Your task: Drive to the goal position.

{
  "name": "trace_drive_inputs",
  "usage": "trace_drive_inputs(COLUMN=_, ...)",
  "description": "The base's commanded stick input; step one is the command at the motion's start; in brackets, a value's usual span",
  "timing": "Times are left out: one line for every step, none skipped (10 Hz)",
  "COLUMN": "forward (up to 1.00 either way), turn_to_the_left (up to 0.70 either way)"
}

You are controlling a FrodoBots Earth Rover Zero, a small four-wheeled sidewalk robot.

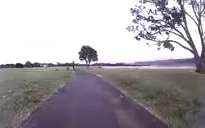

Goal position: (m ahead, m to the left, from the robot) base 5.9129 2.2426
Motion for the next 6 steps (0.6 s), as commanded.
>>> trace_drive_inputs(forward=0.85, turn_to_the_left=0.08)
trace_drive_inputs(forward=0.85, turn_to_the_left=0.00)
trace_drive_inputs(forward=0.85, turn_to_the_left=0.00)
trace_drive_inputs(forward=0.85, turn_to_the_left=0.00)
trace_drive_inputs(forward=0.85, turn_to_the_left=0.00)
trace_drive_inputs(forward=0.85, turn_to_the_left=0.00)
